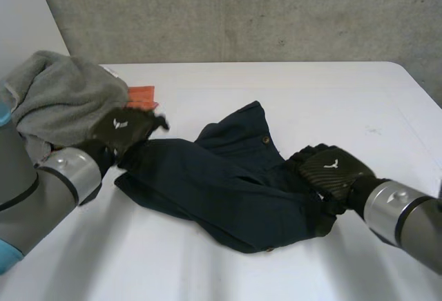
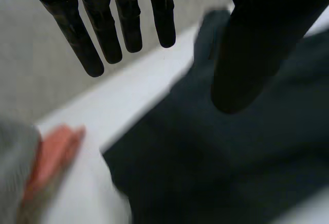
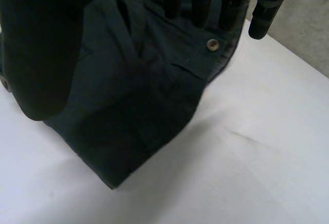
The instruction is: Fold the laundry.
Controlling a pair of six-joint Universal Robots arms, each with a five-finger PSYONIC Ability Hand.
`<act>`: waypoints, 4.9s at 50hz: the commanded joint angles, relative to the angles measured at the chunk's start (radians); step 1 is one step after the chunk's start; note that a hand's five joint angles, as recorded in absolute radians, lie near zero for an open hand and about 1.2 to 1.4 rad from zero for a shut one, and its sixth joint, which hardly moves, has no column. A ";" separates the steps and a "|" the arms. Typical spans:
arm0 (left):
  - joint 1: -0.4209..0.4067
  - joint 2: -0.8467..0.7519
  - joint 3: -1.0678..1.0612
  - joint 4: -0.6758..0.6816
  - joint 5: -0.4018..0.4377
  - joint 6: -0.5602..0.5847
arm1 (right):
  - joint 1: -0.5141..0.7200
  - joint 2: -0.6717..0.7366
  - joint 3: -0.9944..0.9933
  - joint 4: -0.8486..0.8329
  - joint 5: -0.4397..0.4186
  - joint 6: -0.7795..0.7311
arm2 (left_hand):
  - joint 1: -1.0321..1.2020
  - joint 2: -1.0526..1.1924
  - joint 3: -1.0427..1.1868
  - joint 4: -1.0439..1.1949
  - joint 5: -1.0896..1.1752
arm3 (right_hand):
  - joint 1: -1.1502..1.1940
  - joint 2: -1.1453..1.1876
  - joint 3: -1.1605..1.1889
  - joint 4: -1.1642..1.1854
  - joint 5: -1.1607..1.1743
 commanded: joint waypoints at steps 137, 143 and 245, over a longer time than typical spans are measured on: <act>-0.235 -0.479 0.533 0.425 -0.100 0.141 | 0.010 0.241 -0.236 -0.393 0.406 -0.054 | -0.236 -0.239 -0.238 -0.241 -0.686 | -0.049 -0.034 -0.032 -0.032 -0.037; -0.211 -0.374 0.381 0.463 -0.085 0.106 | -0.064 0.205 -0.162 -0.160 0.240 0.092 | -0.236 -0.239 -0.238 -0.241 -0.686 | -0.031 -0.017 -0.015 -0.015 -0.019; -0.464 -0.518 0.383 0.304 -0.260 0.102 | -0.029 0.260 -0.312 -0.212 0.025 0.348 | 0.337 0.334 0.335 0.332 -0.113 | -0.049 -0.034 -0.032 -0.032 -0.037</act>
